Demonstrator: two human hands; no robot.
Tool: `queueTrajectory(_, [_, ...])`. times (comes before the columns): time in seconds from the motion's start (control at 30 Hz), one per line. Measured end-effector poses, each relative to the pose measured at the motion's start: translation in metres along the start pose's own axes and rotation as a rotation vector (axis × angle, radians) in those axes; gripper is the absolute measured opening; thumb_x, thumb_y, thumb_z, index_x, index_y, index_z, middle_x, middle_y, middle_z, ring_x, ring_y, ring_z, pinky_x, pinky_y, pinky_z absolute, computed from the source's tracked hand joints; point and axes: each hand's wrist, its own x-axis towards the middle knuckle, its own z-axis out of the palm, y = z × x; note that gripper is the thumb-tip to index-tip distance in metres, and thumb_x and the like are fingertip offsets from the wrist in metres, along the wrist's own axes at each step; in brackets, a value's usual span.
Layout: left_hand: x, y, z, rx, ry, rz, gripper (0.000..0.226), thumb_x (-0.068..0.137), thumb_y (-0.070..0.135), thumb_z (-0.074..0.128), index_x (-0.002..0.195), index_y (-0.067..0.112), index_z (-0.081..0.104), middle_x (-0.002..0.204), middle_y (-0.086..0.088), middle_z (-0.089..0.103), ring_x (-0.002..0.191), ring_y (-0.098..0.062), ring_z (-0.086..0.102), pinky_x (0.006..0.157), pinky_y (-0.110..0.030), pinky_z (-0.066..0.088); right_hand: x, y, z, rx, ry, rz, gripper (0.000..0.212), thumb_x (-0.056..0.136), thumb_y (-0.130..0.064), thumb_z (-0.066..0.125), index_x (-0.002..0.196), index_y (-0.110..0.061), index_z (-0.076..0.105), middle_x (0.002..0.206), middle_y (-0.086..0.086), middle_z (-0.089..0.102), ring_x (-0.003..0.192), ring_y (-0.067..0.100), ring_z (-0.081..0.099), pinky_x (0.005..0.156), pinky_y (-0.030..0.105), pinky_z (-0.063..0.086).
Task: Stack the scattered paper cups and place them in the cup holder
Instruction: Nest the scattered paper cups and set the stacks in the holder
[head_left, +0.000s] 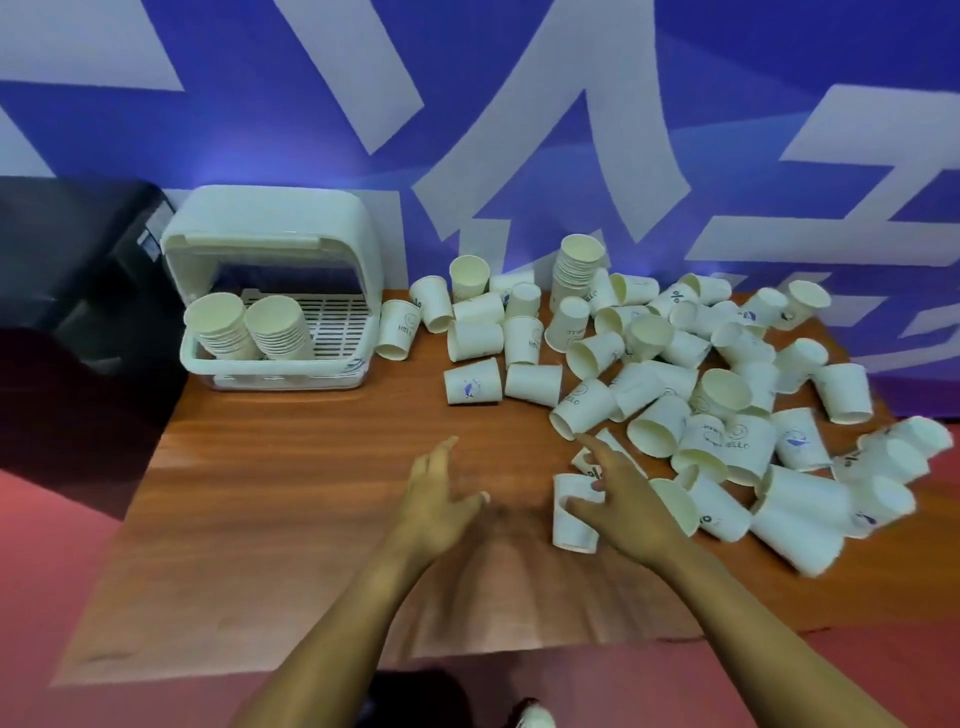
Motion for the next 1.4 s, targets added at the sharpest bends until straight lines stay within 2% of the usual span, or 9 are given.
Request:
queueTrajectory(0.17, [-0.008,0.027,0.06,-0.026,-0.042,-0.07,0.077,0.086,0.032,0.066,0.149,0.025,0.022,0.148,-0.006,0.029,0.137,-0.023,0.031,0.11,-0.034,0.029,-0.012,0.053,-0.036,-0.129,0.033,0.004,0.077,0.079,-0.033,0.072,0.144,-0.028,0.031,0.145,0.002,0.039,0.128,0.018,0.041,0.103,0.037,0.039])
queueTrajectory(0.37, [0.024,0.043,0.103,0.153,-0.068,-0.147,0.08,0.085,0.046,0.062,0.149,0.024,0.02,0.148,-0.01,0.031,0.134,-0.03,0.035,0.109,-0.042,0.034,-0.011,0.084,-0.055,-0.326,0.031,0.028,0.084,0.074,-0.05,0.07,0.144,-0.027,0.03,0.141,0.001,0.041,0.126,0.026,0.038,0.098,0.043,0.038])
queueTrajectory(0.57, [0.04,0.048,0.148,0.286,-0.104,-0.21,0.093,0.08,0.063,0.056,0.151,0.023,0.01,0.15,-0.009,0.029,0.137,-0.034,0.026,0.109,-0.045,0.03,-0.009,0.106,-0.055,-0.533,-0.003,0.064,0.097,0.061,-0.068,0.047,0.147,-0.029,0.021,0.147,-0.006,0.032,0.134,0.023,0.026,0.104,0.043,0.026])
queueTrajectory(0.73, [0.044,0.04,0.165,0.254,0.005,-0.216,0.086,0.08,0.051,0.064,0.146,0.021,0.018,0.141,-0.008,0.042,0.127,-0.032,0.036,0.1,-0.041,0.039,-0.002,0.12,-0.053,-0.517,-0.022,0.037,0.092,0.074,-0.064,0.058,0.149,-0.029,0.017,0.15,-0.007,0.031,0.139,0.023,0.021,0.106,0.041,0.02])
queueTrajectory(0.9, [0.034,0.043,0.14,0.093,0.027,-0.163,0.068,0.068,0.04,0.07,0.121,0.022,0.032,0.115,-0.008,0.053,0.104,-0.028,0.052,0.087,-0.046,0.049,-0.005,0.107,-0.062,-0.441,-0.028,0.026,0.095,0.062,-0.066,0.042,0.147,-0.028,0.022,0.144,-0.008,0.036,0.133,0.021,0.027,0.103,0.039,0.025])
queueTrajectory(1.03, [0.03,0.054,0.095,0.027,0.142,-0.063,0.087,0.068,0.024,0.079,0.139,0.016,0.028,0.127,-0.005,0.044,0.117,-0.023,0.047,0.089,-0.03,0.042,-0.004,0.083,-0.066,-0.246,0.006,0.013,0.072,0.062,-0.068,0.059,0.122,-0.031,0.047,0.113,-0.006,0.05,0.11,0.02,0.045,0.084,0.037,0.039])
queueTrajectory(1.23, [0.016,0.061,0.023,0.007,0.236,0.012,0.076,0.061,0.019,0.08,0.126,0.02,0.041,0.12,-0.001,0.045,0.109,-0.017,0.049,0.084,-0.03,0.044,0.033,0.018,-0.064,-0.133,0.015,-0.089,0.066,0.056,-0.068,0.062,0.108,-0.029,0.054,0.104,-0.009,0.055,0.1,0.016,0.052,0.08,0.036,0.044])
queueTrajectory(1.33, [0.004,0.052,-0.005,-0.01,0.29,0.041,0.072,0.065,0.008,0.077,0.126,0.021,0.04,0.121,0.002,0.043,0.112,-0.015,0.045,0.08,-0.02,0.038,0.042,-0.01,-0.056,-0.126,0.006,-0.13,0.066,0.057,-0.068,0.065,0.111,-0.032,0.053,0.105,-0.01,0.053,0.101,0.013,0.052,0.082,0.036,0.047])
queueTrajectory(1.4, [0.002,0.047,-0.024,-0.025,0.306,0.061,0.067,0.068,0.004,0.075,0.122,0.023,0.039,0.115,0.005,0.044,0.107,-0.012,0.046,0.067,-0.006,0.037,0.043,-0.028,-0.053,-0.118,-0.004,-0.149,0.064,0.061,-0.063,0.068,0.113,-0.031,0.051,0.106,-0.011,0.051,0.102,0.012,0.051,0.084,0.036,0.047])
